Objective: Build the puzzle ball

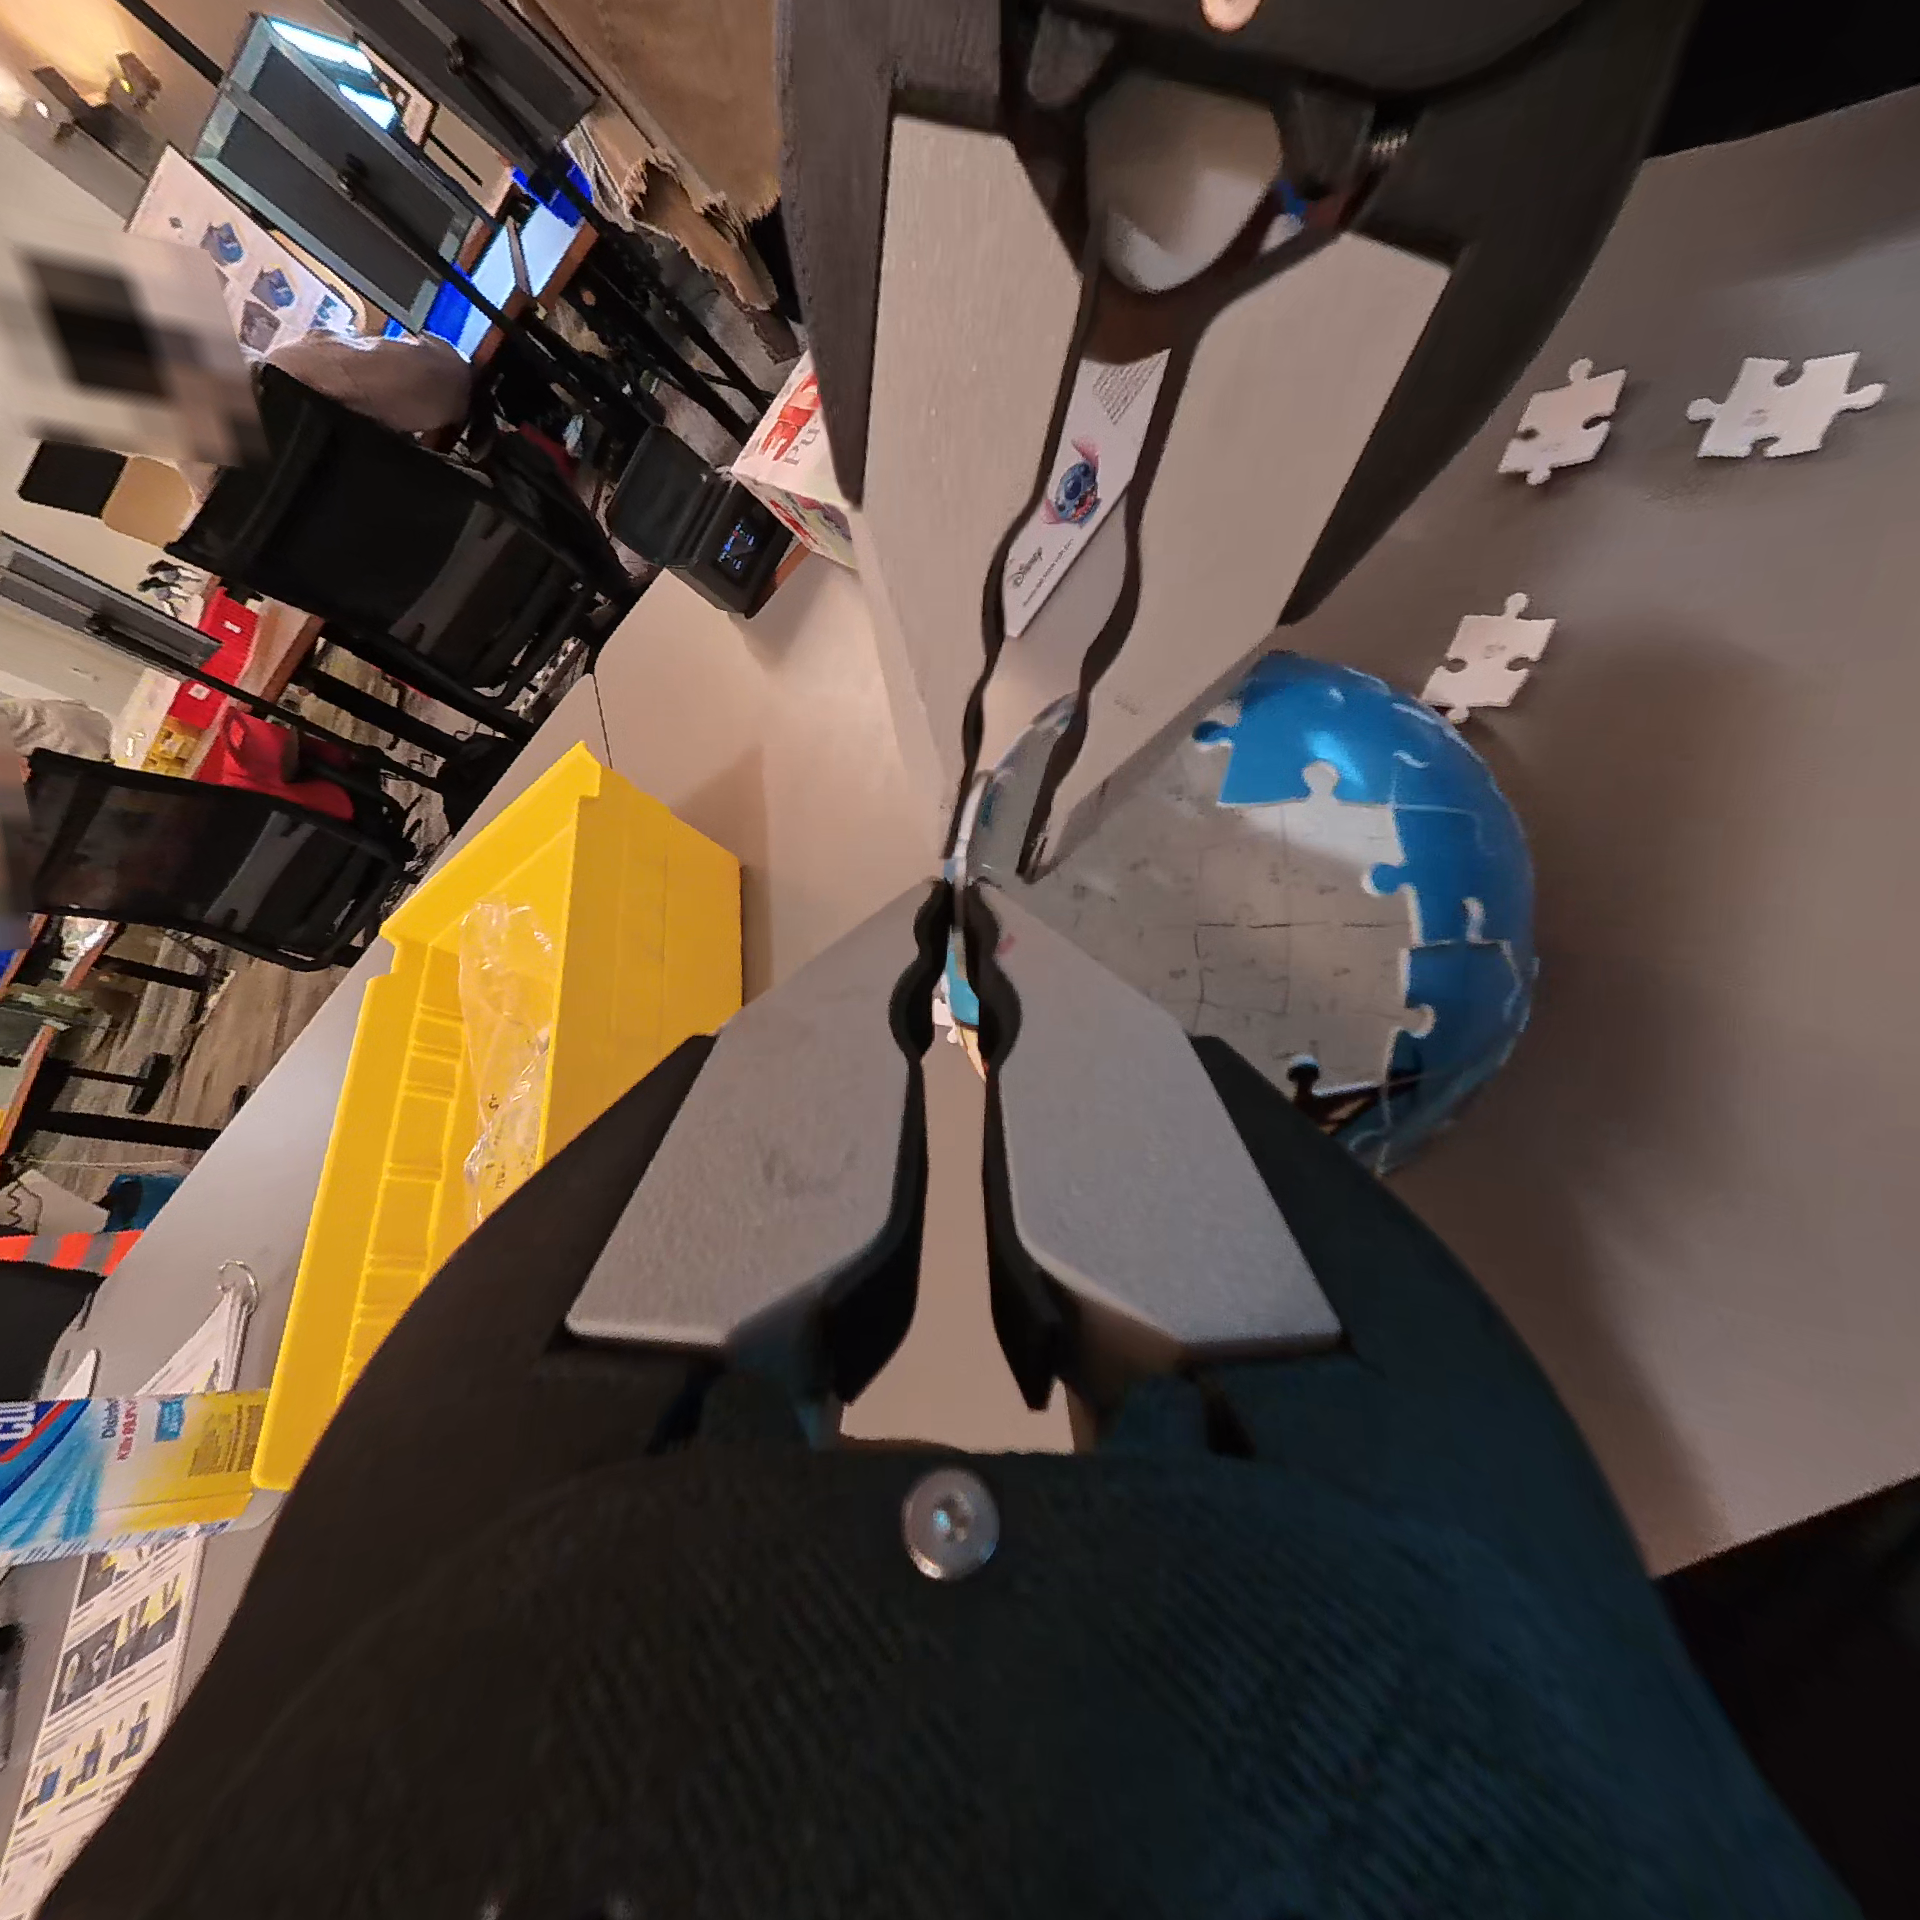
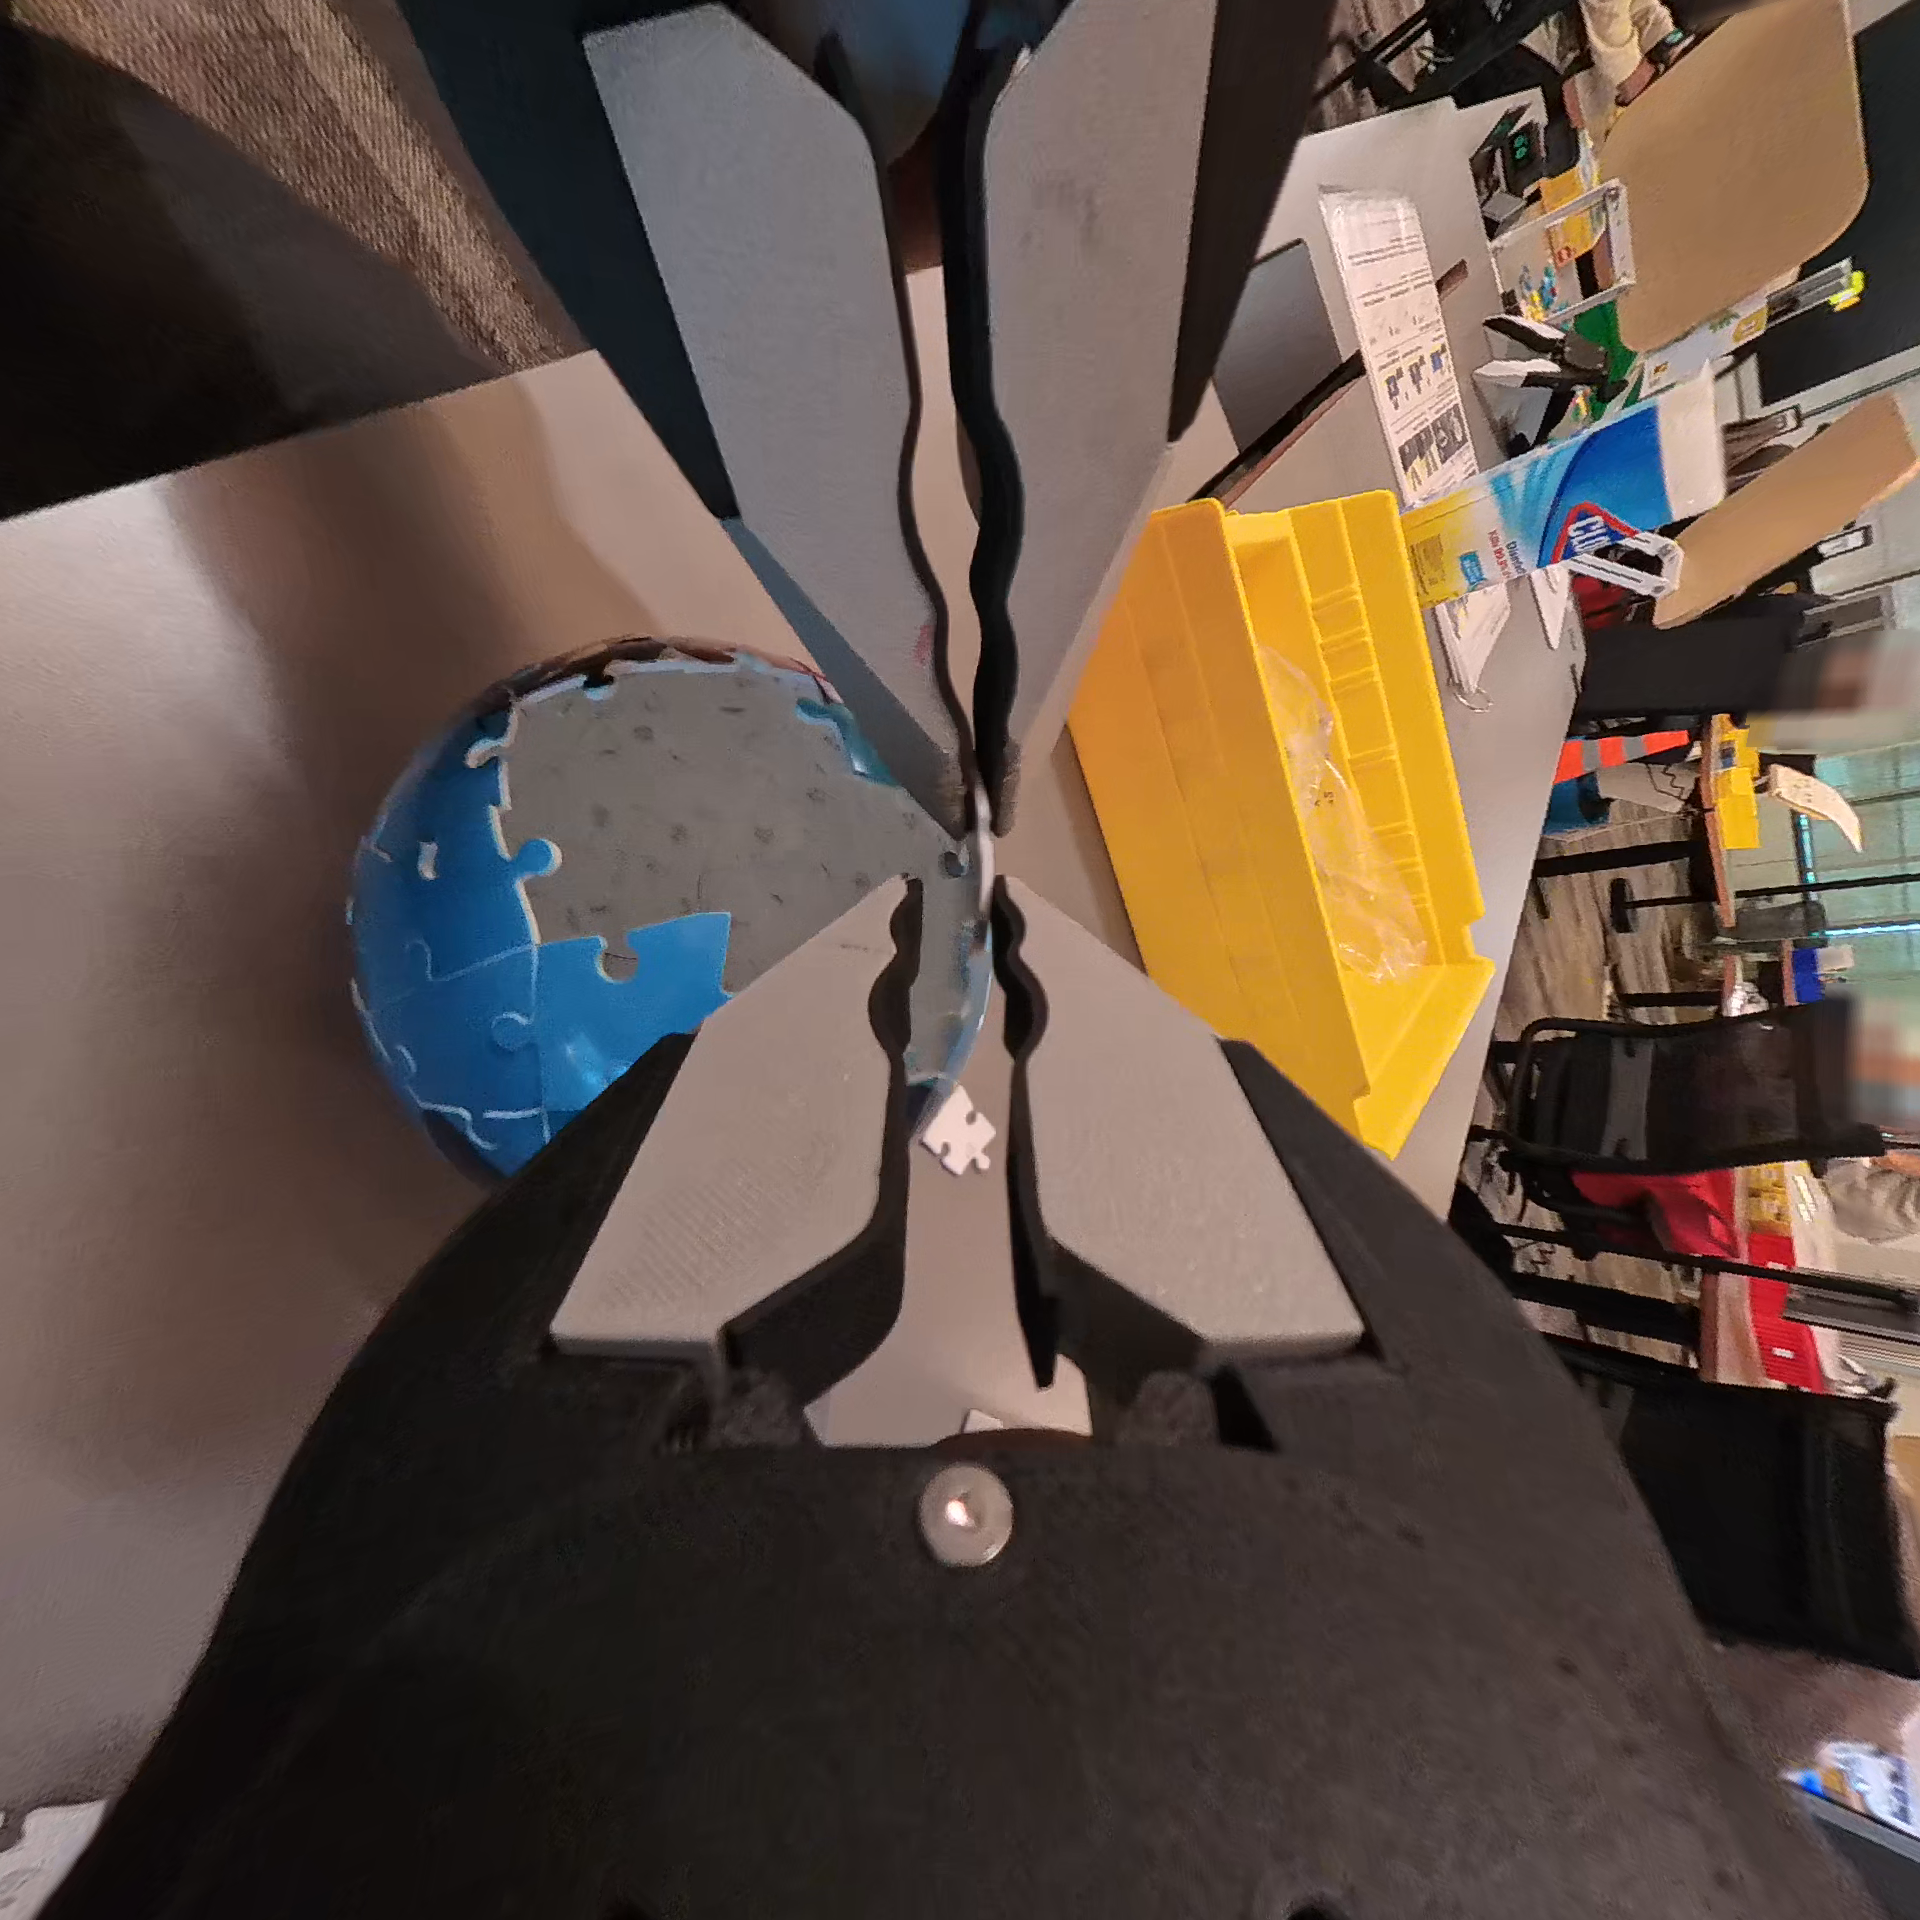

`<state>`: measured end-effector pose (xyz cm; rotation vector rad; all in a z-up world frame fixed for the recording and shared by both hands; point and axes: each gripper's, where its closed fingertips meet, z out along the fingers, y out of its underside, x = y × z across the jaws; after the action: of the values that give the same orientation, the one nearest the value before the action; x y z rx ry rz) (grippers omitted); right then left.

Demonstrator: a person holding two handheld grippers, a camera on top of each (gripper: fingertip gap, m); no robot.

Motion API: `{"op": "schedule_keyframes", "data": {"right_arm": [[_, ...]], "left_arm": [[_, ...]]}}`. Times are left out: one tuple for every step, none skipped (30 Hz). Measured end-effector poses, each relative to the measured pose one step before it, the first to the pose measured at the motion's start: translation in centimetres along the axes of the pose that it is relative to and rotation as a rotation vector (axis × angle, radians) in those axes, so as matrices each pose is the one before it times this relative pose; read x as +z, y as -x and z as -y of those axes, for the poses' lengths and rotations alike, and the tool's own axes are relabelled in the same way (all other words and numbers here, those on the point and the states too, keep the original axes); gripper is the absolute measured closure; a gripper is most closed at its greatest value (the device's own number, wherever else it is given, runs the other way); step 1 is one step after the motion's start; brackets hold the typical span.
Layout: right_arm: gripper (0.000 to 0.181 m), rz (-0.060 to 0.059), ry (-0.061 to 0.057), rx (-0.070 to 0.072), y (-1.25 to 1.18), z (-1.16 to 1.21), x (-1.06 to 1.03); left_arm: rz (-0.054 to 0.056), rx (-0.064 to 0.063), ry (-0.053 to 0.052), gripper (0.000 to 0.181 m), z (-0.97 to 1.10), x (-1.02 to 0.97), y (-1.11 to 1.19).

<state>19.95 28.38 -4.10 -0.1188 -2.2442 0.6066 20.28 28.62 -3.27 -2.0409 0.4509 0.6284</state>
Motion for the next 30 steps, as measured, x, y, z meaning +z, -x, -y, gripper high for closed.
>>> {"op": "schedule_keyframes", "data": {"right_arm": [[0.171, -0.0062, 0.0062, -0.0098, 0.010, -0.067, 0.157], [0.172, -0.0079, 0.0051, -0.0069, -0.032, -0.039, 0.169], [0.174, -0.0068, 0.0047, -0.0052, -0.047, -0.025, 0.159], [0.174, -0.0028, 0.0039, -0.0057, 0.021, -0.022, 0.121], [0.174, -0.0034, 0.0015, -0.0066, 0.006, -0.013, 0.066], [0.175, -0.0039, 0.0000, -0.0061, -0.031, 0.001, 0.005], [0.175, -0.0006, -0.0007, -0.0026, 0.014, 0.007, -0.013], [0.175, 0.0007, -0.0011, 0.0004, 0.017, 0.013, -0.016], [0.176, 0.0007, -0.0017, 0.0015, 0.021, 0.023, 0.012], [0.176, -0.0001, -0.0024, 0.0006, 0.018, 0.025, 0.028], [0.176, -0.0010, -0.0034, -0.0010, 0.015, 0.032, 0.039], [0.176, -0.0004, -0.0045, -0.0008, 0.008, 0.030, 0.017], [0.176, 0.0013, -0.0048, 0.0016, 0.021, 0.046, 0.009], [0.176, 0.0021, -0.0048, 0.0026, 0.025, 0.055, -0.002], [0.176, 0.0012, -0.0035, 0.0002, 0.029, 0.048, -0.007], [0.176, -0.0002, -0.0014, -0.0016, 0.016, 0.029, -0.003], [0.176, -0.0013, 0.0000, -0.0027, 0.002, 0.013, -0.004], [0.176, -0.0015, 0.0008, -0.0028, -0.002, -0.004, 0.004], [0.176, -0.0014, 0.0006, -0.0010, 0.007, -0.002, 0.013], [0.176, -0.0007, 0.0008, 0.0007, -0.012, -0.002, 0.030], [0.177, -0.0003, 0.0012, 0.0012, -0.005, -0.022, 0.036], [0.177, -0.0009, 0.0010, 0.0004, -0.006, -0.022, 0.036], [0.178, -0.0012, 0.0005, -0.0006, -0.008, -0.005, 0.036], [0.178, -0.0005, 0.0003, -0.0003, -0.006, -0.001, 0.015], [0.178, 0.0001, 0.0002, 0.0004, 0.003, 0.014, 0.014], [0.178, 0.0009, -0.0001, 0.0021, 0.003, 0.016, 0.008], [0.178, 0.0015, -0.0003, 0.0030, -0.006, 0.017, 0.002], [0.178, 0.0006, -0.0001, 0.0012, 0.004, 0.004, 0.003], [0.178, -0.0005, 0.0009, -0.0019, 0.011, 0.000, -0.002], [0.178, -0.0004, 0.0014, -0.0023, 0.020, -0.004, 0.003]], "left_arm": [[0.0016, 0.0011, -0.0006, 0.181, 0.074, -0.029, -0.051], [0.0005, 0.0017, 0.0005, 0.181, 0.059, -0.025, -0.055], [0.0006, 0.0020, 0.0019, 0.181, 0.032, -0.008, -0.039], [0.0018, 0.0030, 0.0035, 0.181, -0.011, 0.005, -0.025], [0.0034, 0.0031, 0.0023, 0.181, -0.015, -0.008, -0.011], [0.0031, 0.0005, -0.0001, 0.181, 0.003, 0.003, -0.003], [0.0020, -0.0008, -0.0014, 0.181, 0.012, -0.004, -0.028], [0.0027, 0.0015, -0.0005, 0.181, 0.002, -0.013, -0.024], [0.0037, 0.0025, 0.0018, 0.181, -0.031, -0.016, -0.010], [0.0036, 0.0018, 0.0032, 0.181, -0.048, 0.008, -0.026], [0.0039, 0.0005, 0.0021, 0.181, -0.046, -0.013, -0.004], [0.0029, -0.0025, 0.0008, 0.181, -0.018, -0.023, -0.014], [0.0016, -0.0046, 0.0010, 0.181, -0.013, -0.018, -0.019], [0.0004, -0.0055, 0.0021, 0.181, -0.014, -0.036, -0.015], [-0.0005, -0.0053, 0.0020, 0.181, -0.008, -0.027, -0.027], [0.0001, -0.0073, 0.0017, 0.181, 0.004, -0.019, -0.004], [0.0000, -0.0061, 0.0016, 0.181, -0.014, -0.017, -0.022], [-0.0006, -0.0056, 0.0007, 0.181, -0.006, 0.004, -0.011], [-0.0022, -0.0073, 0.0002, 0.181, -0.022, -0.004, 0.005], [-0.0053, -0.0072, 0.0005, 0.181, -0.029, 0.017, 0.002], [-0.0084, -0.0086, 0.0000, 0.180, -0.040, 0.018, -0.012], [-0.0124, -0.0124, -0.0002, 0.180, -0.034, 0.015, -0.009], [-0.0166, -0.0144, -0.0004, 0.180, -0.023, 0.005, -0.003], [-0.0213, -0.0173, 0.0000, 0.179, -0.028, -0.006, -0.008], [-0.0239, -0.0213, -0.0006, 0.179, -0.001, -0.024, 0.018], [-0.0240, -0.0215, -0.0011, 0.179, 0.008, -0.014, 0.029], [-0.0209, -0.0184, -0.0023, 0.179, 0.027, -0.021, 0.057], [-0.0167, -0.0127, -0.0010, 0.179, 0.010, -0.011, 0.012], [-0.0105, -0.0057, 0.0004, 0.178, -0.019, -0.001, -0.016], [-0.0046, -0.0021, 0.0013, 0.178, -0.025, -0.006, -0.061]]}}
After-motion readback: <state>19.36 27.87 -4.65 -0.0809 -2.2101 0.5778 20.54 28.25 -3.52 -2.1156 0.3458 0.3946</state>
